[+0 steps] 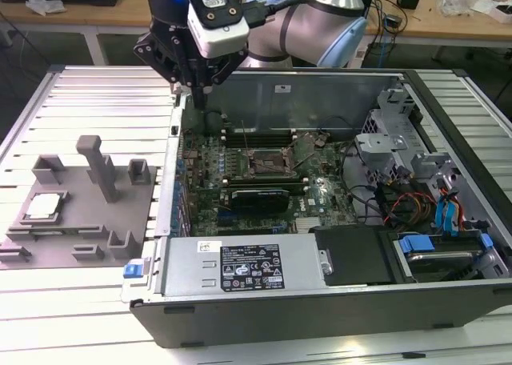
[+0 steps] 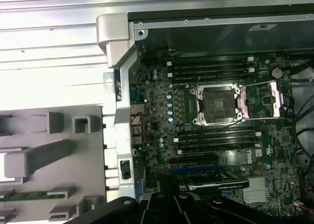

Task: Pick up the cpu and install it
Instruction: 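Reach for the cpu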

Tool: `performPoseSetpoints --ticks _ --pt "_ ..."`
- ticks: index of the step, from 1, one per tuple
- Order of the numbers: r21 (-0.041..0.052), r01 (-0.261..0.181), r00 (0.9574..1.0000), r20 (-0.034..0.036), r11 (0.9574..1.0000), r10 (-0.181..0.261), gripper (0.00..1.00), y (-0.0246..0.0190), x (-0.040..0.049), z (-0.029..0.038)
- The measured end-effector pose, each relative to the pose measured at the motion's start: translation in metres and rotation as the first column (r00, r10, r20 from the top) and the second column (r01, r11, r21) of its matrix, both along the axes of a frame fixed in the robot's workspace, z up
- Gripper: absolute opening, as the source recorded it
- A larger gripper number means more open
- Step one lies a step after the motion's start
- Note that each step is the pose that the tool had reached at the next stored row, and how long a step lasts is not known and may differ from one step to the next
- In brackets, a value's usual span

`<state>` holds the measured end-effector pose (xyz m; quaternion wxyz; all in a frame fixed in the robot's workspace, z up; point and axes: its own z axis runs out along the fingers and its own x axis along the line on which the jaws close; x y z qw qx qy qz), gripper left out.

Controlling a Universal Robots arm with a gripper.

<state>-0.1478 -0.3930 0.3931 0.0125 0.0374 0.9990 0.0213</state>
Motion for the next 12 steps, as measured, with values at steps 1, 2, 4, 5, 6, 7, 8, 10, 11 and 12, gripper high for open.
performPoseSetpoints --ticks 1,2,4,5,6,7,8,10,11,12 --pt "0.0 0.0 1.0 0.0 1.0 0.0 0.11 0.0001 -0.0012 0.0" --pt "0.0 0.0 1.0 0.0 1.0 0.0 0.11 0.0001 -0.002 0.0" --pt "-0.0001 0.0 1.0 0.0 1.0 0.0 0.11 0.0003 -0.0038 0.0" --pt "-0.0001 0.0 1.0 -0.0001 1.0 0.0 0.11 0.0003 -0.0048 0.0001" --pt "-0.0001 0.0 1.0 -0.0001 1.0 0.0 0.11 0.0004 -0.0063 0.0001" --pt "-0.0001 0.0 1.0 0.0 1.0 0.0 0.11 0.0004 -0.0074 0.0" --pt "-0.0001 0.0 1.0 0.0 1.0 0.0 0.11 0.0005 -0.0089 0.0" --pt "-0.0001 0.0 1.0 -0.0001 1.0 0.0 0.11 0.0006 -0.0117 0.0" --pt "-0.0001 0.0 1.0 0.0 1.0 0.0 0.11 0.0006 -0.0131 0.0" --pt "0.0 0.0 1.0 0.0 1.0 0.0 0.11 0.0006 -0.0146 0.0"
